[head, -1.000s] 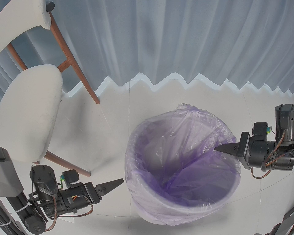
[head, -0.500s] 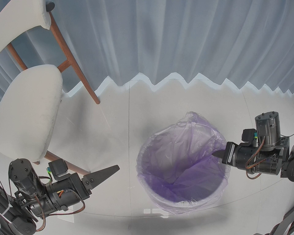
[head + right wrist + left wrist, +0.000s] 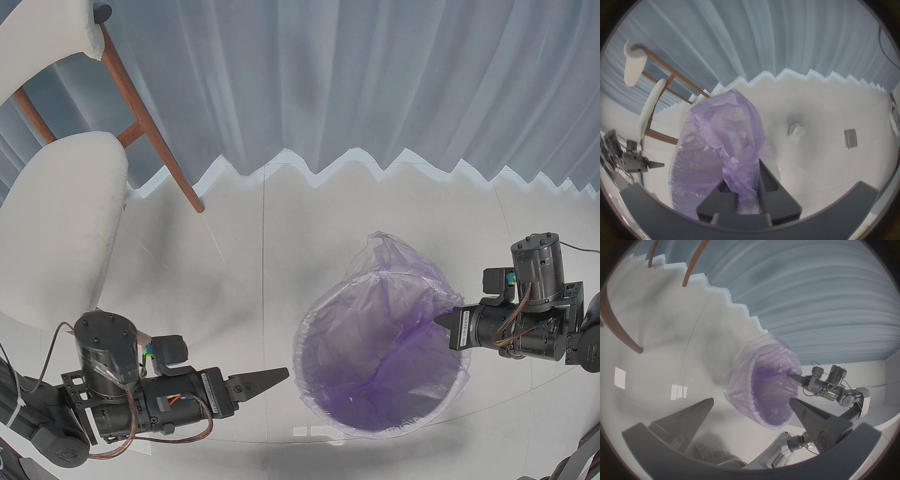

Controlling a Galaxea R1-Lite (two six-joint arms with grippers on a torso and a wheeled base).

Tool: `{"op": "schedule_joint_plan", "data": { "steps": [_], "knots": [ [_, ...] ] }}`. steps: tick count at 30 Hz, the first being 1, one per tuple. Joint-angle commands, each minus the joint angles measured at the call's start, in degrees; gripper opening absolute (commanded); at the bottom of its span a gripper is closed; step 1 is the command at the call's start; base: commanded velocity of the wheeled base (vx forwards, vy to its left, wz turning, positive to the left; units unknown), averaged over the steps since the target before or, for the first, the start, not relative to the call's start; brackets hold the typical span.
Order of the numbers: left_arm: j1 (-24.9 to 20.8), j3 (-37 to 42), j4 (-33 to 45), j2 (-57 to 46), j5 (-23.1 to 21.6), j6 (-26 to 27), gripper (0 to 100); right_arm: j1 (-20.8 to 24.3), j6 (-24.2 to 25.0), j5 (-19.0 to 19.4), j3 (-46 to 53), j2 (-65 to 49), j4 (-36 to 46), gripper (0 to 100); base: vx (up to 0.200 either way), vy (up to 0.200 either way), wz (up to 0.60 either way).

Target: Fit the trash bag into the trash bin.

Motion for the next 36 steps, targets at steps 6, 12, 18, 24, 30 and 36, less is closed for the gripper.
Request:
{"op": "schedule_joint_plan", "data": {
  "steps": [6,12,18,24,30,36],
  "knots": [
    [-5.6,-5.6,4.6,7.2,1.6,-0.1,100,4.0,-6.2,-2.0,0.2,0.4,-2.2,0,0.0,0.0,0.0],
    [-6.7,-7.6,5.2,11.7,1.8,-0.2,100,5.2,-6.7,-2.1,-0.2,0.3,-2.2,0,0.0,0.0,0.0],
    [-6.7,-12.4,5.3,16.1,6.8,-0.1,100,6.8,-7.2,-2.1,0.7,-0.6,-2.5,0,0.0,0.0,0.0],
    [-7.1,-13.2,5.3,16.7,8.9,-0.2,0,7.1,-7.4,-2.1,1.2,-0.6,-3.4,0,0.0,0.0,0.0],
    [-7.1,-12.5,5.3,16.3,8.9,-0.2,0,7.1,-8.7,-2.1,1.8,-0.6,-4.2,0,0.0,0.0,0.0],
    [-7.1,-12.5,5.2,16.4,8.9,-0.2,0,7.0,-7.0,-2.0,2.6,-1.0,-5.2,100,0.0,0.0,0.0]
  ]
}}
